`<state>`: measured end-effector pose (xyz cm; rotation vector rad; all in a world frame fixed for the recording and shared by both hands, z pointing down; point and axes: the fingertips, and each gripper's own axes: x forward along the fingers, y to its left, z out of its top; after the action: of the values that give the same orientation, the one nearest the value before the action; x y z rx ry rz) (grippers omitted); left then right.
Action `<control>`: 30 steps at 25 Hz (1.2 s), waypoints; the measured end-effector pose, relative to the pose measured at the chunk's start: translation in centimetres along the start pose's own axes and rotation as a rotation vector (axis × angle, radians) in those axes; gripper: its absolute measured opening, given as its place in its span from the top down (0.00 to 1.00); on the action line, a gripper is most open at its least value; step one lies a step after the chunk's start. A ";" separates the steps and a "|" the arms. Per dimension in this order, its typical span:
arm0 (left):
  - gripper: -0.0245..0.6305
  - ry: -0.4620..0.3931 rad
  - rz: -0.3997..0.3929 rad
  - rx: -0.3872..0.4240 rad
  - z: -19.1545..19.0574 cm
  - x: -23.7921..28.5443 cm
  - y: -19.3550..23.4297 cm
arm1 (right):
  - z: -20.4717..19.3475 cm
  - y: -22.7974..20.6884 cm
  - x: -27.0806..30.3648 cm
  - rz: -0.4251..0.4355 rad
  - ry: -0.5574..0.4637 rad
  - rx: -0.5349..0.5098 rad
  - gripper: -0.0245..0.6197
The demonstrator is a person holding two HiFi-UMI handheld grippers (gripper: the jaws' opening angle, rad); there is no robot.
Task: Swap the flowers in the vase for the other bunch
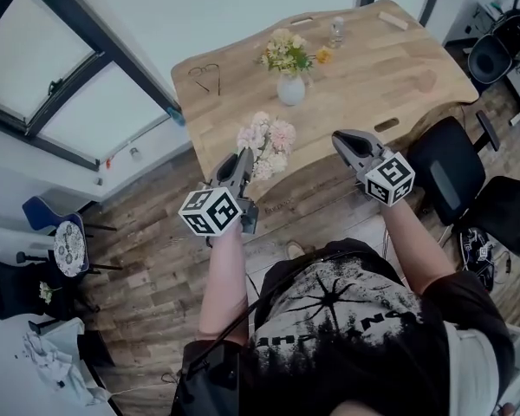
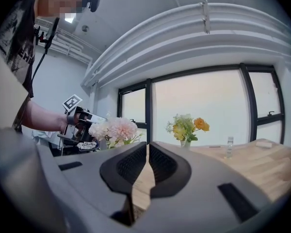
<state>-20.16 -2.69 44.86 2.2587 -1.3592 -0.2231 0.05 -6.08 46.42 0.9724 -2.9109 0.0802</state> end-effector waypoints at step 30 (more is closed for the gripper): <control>0.90 -0.001 0.160 0.299 -8.7 -1.8 -12.3 | 1.6 2.5 -11.7 0.146 -0.029 -0.001 0.93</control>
<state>-8.09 6.46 46.17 2.3678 -1.6577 0.0368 7.79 2.86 43.77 0.7658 -3.0046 0.0729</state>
